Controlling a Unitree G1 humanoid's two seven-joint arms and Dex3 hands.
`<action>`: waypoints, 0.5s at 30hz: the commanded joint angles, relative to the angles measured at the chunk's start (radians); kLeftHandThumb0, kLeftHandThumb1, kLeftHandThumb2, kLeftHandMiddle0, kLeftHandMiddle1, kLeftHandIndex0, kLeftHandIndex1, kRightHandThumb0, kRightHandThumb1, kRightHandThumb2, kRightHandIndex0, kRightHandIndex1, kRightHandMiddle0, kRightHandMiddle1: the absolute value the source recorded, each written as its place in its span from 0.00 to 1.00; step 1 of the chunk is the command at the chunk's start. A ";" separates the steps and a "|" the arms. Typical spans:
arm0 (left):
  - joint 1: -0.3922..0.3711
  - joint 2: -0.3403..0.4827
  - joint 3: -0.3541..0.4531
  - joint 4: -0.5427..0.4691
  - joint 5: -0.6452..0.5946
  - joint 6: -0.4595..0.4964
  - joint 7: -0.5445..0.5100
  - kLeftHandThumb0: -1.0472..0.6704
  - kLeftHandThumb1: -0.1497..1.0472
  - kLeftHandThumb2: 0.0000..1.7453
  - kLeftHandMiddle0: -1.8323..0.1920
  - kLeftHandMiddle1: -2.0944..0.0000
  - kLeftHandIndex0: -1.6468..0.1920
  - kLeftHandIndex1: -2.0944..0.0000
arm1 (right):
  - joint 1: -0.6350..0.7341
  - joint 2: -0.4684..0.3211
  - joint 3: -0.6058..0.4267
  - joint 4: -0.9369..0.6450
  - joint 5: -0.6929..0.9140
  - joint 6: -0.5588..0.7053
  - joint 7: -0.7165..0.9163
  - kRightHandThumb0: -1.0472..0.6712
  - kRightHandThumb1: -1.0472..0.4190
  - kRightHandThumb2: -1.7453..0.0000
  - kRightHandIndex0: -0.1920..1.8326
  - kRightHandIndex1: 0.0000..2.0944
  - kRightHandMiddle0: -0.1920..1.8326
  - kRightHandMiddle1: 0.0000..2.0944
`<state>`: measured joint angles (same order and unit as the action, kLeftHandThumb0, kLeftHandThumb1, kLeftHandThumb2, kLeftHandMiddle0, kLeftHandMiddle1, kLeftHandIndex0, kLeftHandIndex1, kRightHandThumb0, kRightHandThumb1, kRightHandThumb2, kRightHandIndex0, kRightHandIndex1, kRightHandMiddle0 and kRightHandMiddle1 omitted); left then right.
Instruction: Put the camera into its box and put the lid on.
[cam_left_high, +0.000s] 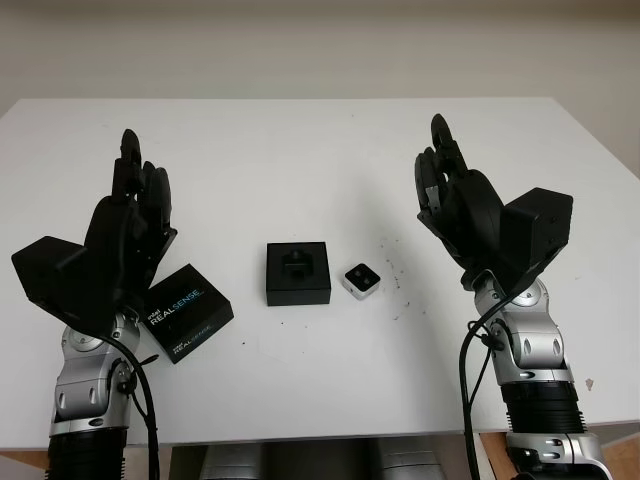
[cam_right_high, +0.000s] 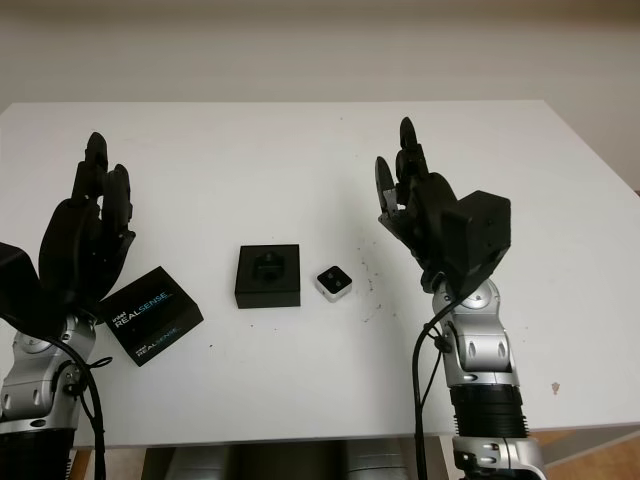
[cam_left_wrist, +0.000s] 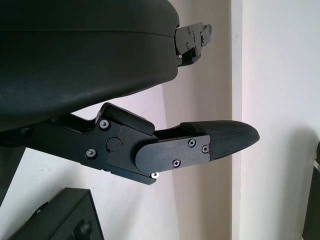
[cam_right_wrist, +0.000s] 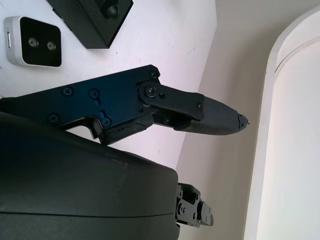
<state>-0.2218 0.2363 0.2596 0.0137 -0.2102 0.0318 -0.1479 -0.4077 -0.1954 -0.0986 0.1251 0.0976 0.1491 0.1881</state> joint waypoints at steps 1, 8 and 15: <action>0.006 0.006 0.003 -0.018 0.002 -0.005 0.001 0.15 1.00 0.34 1.00 1.00 1.00 1.00 | -0.003 0.003 0.004 -0.023 0.003 0.007 -0.002 0.20 0.00 0.66 0.00 0.00 0.00 0.00; -0.006 0.002 -0.004 -0.010 0.004 -0.002 0.006 0.15 1.00 0.34 1.00 1.00 1.00 1.00 | 0.002 -0.021 0.025 -0.013 -0.021 0.005 0.017 0.20 0.00 0.67 0.00 0.00 0.00 0.00; 0.009 0.001 -0.006 -0.017 0.003 -0.007 0.000 0.15 1.00 0.34 1.00 1.00 1.00 1.00 | -0.020 -0.114 0.020 -0.013 -0.045 -0.008 0.101 0.20 0.01 0.90 0.11 0.05 0.11 0.05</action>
<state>-0.2213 0.2356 0.2553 0.0124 -0.2088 0.0350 -0.1451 -0.4066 -0.2755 -0.0772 0.1202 0.0557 0.1619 0.2708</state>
